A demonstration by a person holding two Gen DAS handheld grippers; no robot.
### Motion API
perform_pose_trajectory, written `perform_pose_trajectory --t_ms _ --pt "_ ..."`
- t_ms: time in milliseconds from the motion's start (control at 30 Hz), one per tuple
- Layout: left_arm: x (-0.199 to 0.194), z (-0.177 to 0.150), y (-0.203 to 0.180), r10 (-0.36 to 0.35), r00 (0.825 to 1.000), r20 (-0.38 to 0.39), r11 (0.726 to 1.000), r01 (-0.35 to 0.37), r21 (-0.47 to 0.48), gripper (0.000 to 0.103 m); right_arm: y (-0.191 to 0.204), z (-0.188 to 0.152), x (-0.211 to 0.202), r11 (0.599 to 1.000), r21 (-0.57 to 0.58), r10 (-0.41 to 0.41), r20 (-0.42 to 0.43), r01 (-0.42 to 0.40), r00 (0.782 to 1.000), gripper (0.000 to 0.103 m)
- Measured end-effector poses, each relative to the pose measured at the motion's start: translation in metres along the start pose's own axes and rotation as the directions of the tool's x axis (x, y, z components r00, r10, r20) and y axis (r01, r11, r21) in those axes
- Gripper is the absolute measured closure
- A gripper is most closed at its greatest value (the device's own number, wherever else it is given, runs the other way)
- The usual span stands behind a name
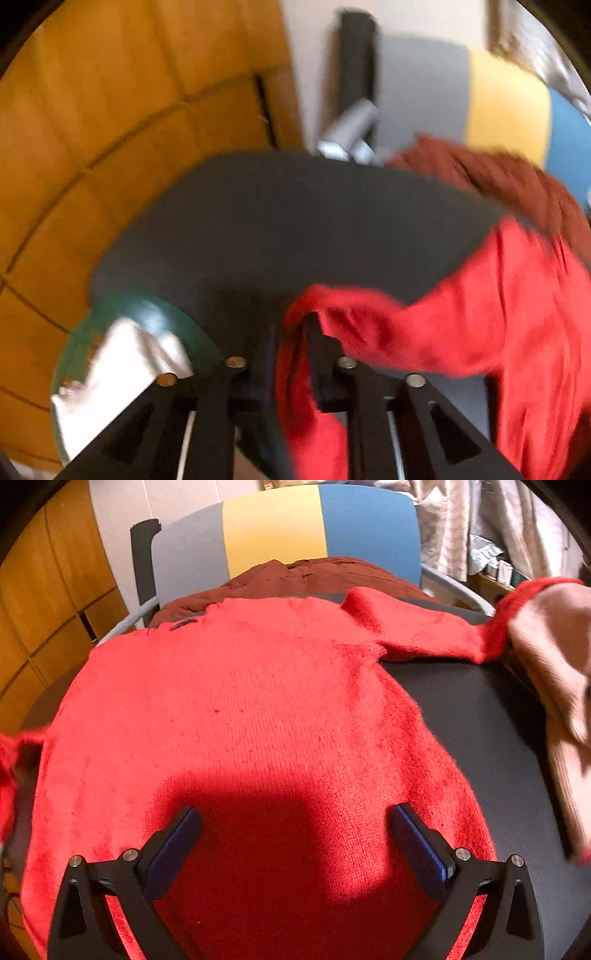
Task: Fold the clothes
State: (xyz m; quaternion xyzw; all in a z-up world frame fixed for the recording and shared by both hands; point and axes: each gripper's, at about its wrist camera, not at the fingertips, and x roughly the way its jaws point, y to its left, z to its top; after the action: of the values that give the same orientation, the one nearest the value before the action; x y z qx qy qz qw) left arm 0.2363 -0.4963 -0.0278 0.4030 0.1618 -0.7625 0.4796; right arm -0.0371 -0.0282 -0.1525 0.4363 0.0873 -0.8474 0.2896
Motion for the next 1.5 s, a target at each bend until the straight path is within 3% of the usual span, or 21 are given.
perform_pose_trajectory --t_ms 67,133,200,300,367,433,500,567,700,867,933,1033,1133,1167,1233,1367,1433,1500 --pt "-0.015 0.005 0.008 -0.018 0.999 0.047 0.998 0.021 -0.054 0.083 0.001 -0.002 -0.002 1.000 0.004 -0.002 -0.001 0.002 1.000 0.000" --pt "-0.024 -0.006 -0.005 -0.179 0.983 0.040 0.983 0.181 -0.036 0.082 0.002 -0.003 -0.002 1.000 0.004 -0.004 -0.009 0.004 1.000 0.000" --pt "-0.029 -0.036 -0.038 -0.345 0.939 -0.016 0.937 0.345 0.053 0.082 0.004 -0.001 -0.001 1.000 -0.009 -0.007 -0.018 0.007 1.000 0.000" --pt "-0.029 -0.091 -0.091 -0.470 0.873 -0.130 0.855 0.486 0.178 0.082 0.007 0.002 0.000 0.999 -0.034 -0.011 -0.034 0.010 0.999 0.000" --pt "-0.033 -0.117 -0.128 -0.514 0.839 -0.175 0.808 0.543 0.228 0.082 0.014 0.001 -0.002 0.998 -0.059 -0.004 -0.059 0.001 0.998 0.000" --pt "-0.036 -0.145 -0.161 -0.529 0.822 -0.213 0.769 0.570 0.290 0.082 0.015 0.005 -0.002 0.995 -0.094 0.003 -0.066 -0.009 0.998 0.000" --pt "-0.032 -0.160 -0.180 -0.524 0.813 -0.254 0.748 0.581 0.319 0.082 0.019 0.007 -0.003 0.989 -0.147 0.001 -0.054 -0.009 0.999 0.000" --pt "-0.030 -0.173 -0.193 -0.478 0.842 -0.250 0.760 0.539 0.364 0.081 0.021 0.012 0.001 0.989 -0.147 0.001 -0.052 -0.008 0.999 0.000" --pt "-0.025 -0.167 -0.193 -0.431 0.876 -0.216 0.761 0.481 0.434 0.079 0.023 0.021 0.014 0.993 -0.121 0.001 -0.052 -0.008 0.999 0.000" --pt "0.000 -0.147 -0.191 -0.306 0.939 -0.155 0.790 0.342 0.508 0.079 0.025 0.034 0.029 0.996 -0.088 0.002 -0.052 -0.007 0.999 0.000" --pt "0.020 -0.125 -0.191 -0.219 0.969 -0.111 0.814 0.244 0.527 0.076 0.028 0.040 0.036 0.998 -0.064 -0.003 -0.050 0.000 0.999 0.000" --pt "0.048 -0.090 -0.187 -0.178 0.978 -0.112 0.846 0.210 0.490 0.075 0.036 0.052 0.047 0.999 0.011 -0.030 -0.043 0.031 0.999 0.000" --pt "0.063 -0.066 -0.193 -0.138 0.986 -0.097 0.861 0.168 0.481 0.074 0.046 0.063 0.056 0.998 0.045 -0.046 -0.042 0.048 0.998 0.000" --pt "0.067 -0.059 -0.194 -0.131 0.987 -0.095 0.865 0.161 0.476 0.074 0.049 0.066 0.059 0.998 0.043 -0.049 -0.042 0.051 0.998 0.000" --pt "0.063 -0.052 -0.182 -0.189 0.976 -0.112 0.888 0.219 0.404 0.075 0.051 0.072 0.064 0.998 0.033 -0.049 -0.039 0.051 0.998 0.000" --pt "0.053 -0.039 -0.157 -0.308 0.942 -0.132 0.909 0.333 0.252 0.078 0.045 0.075 0.068 0.999 0.029 -0.020 -0.026 0.021 0.999 0.000" --pt "0.037 -0.056 -0.129 -0.427 0.894 -0.139 0.879 0.446 0.171 0.078 0.044 0.076 0.069 1.000 0.022 -0.016 -0.022 0.016 1.000 0.000" --pt "0.021 -0.074 -0.117 -0.494 0.859 -0.135 0.846 0.511 0.155 0.078 0.045 0.078 0.070 1.000 0.012 -0.014 -0.019 0.014 1.000 0.000"
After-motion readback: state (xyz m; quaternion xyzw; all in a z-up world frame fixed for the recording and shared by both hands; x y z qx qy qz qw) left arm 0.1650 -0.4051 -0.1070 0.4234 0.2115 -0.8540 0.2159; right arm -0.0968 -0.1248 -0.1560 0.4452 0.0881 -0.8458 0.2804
